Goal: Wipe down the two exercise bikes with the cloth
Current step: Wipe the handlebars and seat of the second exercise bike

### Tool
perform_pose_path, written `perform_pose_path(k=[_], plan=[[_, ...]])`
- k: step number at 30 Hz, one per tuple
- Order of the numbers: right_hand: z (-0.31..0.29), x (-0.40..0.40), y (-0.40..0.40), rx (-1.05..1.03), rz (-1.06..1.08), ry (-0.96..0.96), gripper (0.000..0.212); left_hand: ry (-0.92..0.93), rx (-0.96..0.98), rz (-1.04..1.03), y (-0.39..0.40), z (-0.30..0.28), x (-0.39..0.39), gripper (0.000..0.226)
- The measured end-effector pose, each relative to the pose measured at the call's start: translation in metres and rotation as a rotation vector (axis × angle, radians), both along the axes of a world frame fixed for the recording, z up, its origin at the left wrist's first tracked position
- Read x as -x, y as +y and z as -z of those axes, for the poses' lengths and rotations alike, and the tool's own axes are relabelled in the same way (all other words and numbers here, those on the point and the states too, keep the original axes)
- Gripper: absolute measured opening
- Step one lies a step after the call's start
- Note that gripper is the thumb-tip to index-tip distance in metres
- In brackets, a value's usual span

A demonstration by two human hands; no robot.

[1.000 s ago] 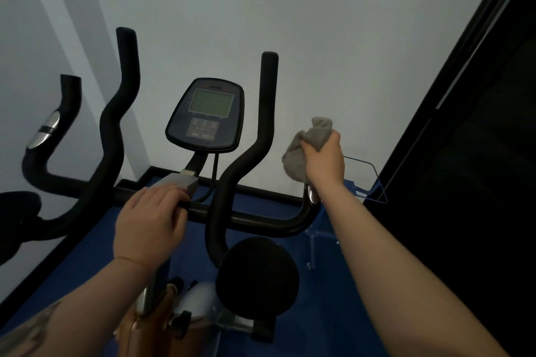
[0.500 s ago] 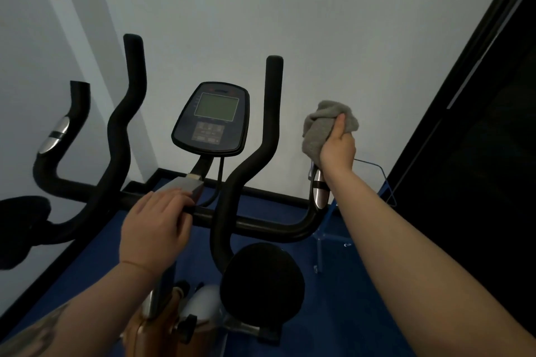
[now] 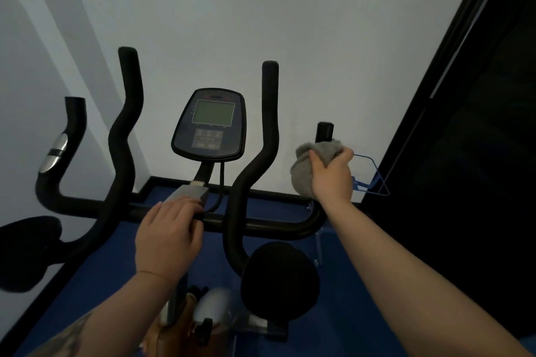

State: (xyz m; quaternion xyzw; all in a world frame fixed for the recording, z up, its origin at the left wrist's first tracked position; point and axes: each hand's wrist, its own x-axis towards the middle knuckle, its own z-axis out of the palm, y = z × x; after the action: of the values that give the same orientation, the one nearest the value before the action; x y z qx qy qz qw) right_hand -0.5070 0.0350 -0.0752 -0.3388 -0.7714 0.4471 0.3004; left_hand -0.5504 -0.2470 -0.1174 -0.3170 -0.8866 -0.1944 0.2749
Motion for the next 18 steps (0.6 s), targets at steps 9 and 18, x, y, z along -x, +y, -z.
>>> perform_pose_path(k=[9,18], plan=[[0.043,-0.085,-0.018,-0.773,-0.595,-0.077,0.045,-0.017,-0.037,0.021,0.0,0.0,0.001,0.028],[-0.006,-0.017,-0.049,-0.707,-1.1,-0.726,0.038,-0.038,-0.069,-0.004,0.0,-0.002,-0.004,0.027]])
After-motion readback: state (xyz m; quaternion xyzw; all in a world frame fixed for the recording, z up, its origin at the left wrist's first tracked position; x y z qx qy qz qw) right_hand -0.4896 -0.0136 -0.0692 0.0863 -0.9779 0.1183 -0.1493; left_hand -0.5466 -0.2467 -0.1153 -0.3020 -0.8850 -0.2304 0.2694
